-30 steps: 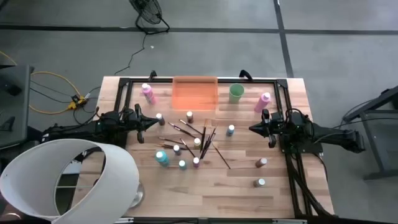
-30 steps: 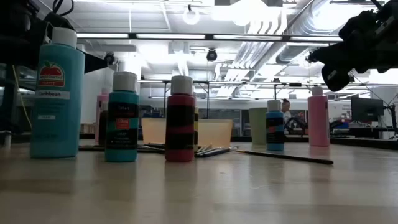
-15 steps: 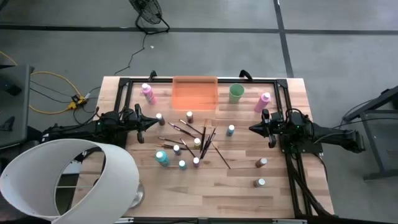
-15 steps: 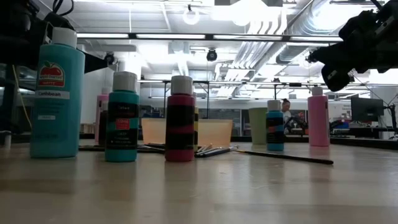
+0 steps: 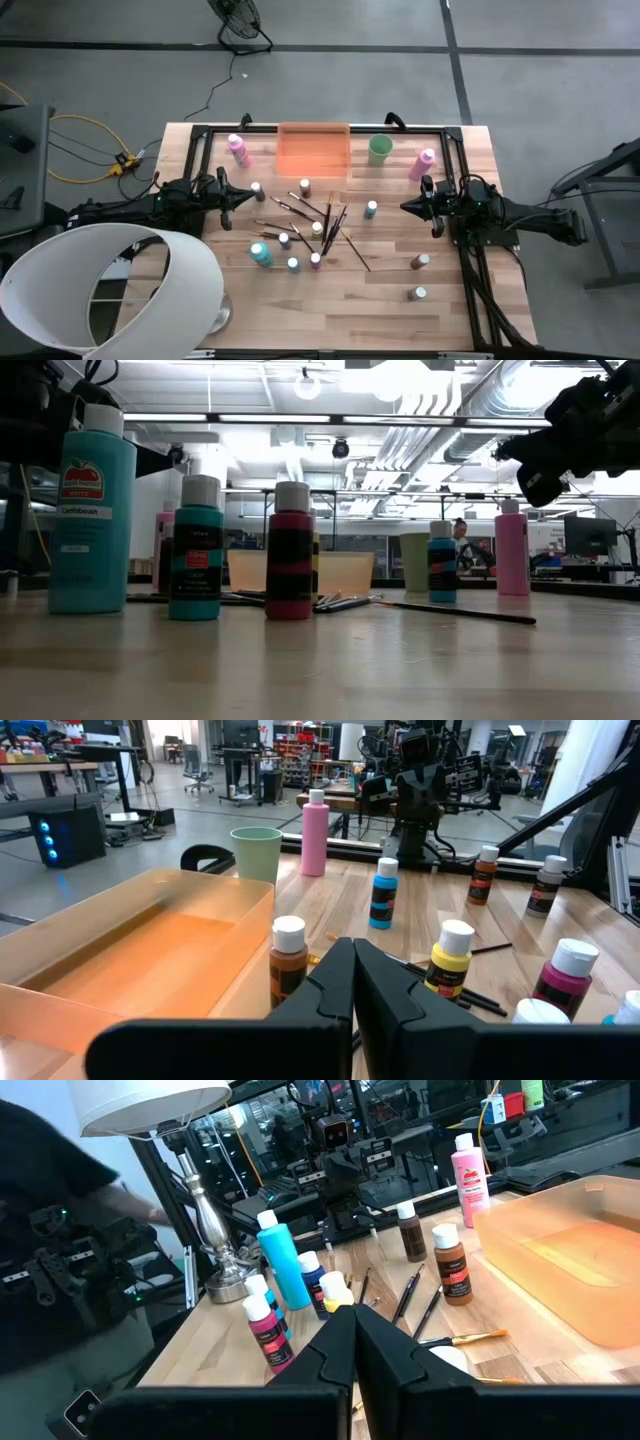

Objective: Pick & Place Paint Supplies

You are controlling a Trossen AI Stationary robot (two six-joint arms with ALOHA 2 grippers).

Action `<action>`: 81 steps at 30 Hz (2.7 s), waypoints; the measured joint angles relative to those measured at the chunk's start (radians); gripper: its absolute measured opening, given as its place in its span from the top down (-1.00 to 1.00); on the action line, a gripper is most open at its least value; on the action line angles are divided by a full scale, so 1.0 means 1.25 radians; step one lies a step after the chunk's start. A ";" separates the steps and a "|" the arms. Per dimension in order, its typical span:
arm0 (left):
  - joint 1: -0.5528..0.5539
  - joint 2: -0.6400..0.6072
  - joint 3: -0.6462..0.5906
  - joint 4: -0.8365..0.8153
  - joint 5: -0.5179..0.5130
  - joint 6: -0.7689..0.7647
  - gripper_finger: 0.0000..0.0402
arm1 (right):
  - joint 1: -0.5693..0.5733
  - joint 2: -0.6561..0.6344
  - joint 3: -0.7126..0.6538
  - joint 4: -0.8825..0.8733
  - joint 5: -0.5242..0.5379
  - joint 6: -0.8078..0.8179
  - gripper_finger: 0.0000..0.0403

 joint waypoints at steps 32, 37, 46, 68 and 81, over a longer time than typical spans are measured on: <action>0.000 0.000 0.000 0.000 0.000 0.000 1.00 | 0.000 0.000 0.000 0.000 0.000 0.000 0.99; 0.000 0.000 0.000 0.000 0.000 0.000 1.00 | 0.000 0.000 0.000 0.000 0.000 0.000 0.99; 0.000 0.000 0.000 0.000 0.000 0.000 1.00 | 0.000 0.000 0.000 0.000 0.000 0.000 0.99; 0.000 0.000 0.000 0.000 0.000 0.000 1.00 | 0.000 0.000 0.000 0.000 0.001 0.004 0.99; 0.000 0.000 0.000 0.000 0.000 0.000 1.00 | 0.000 0.000 0.000 0.000 -0.003 0.352 0.99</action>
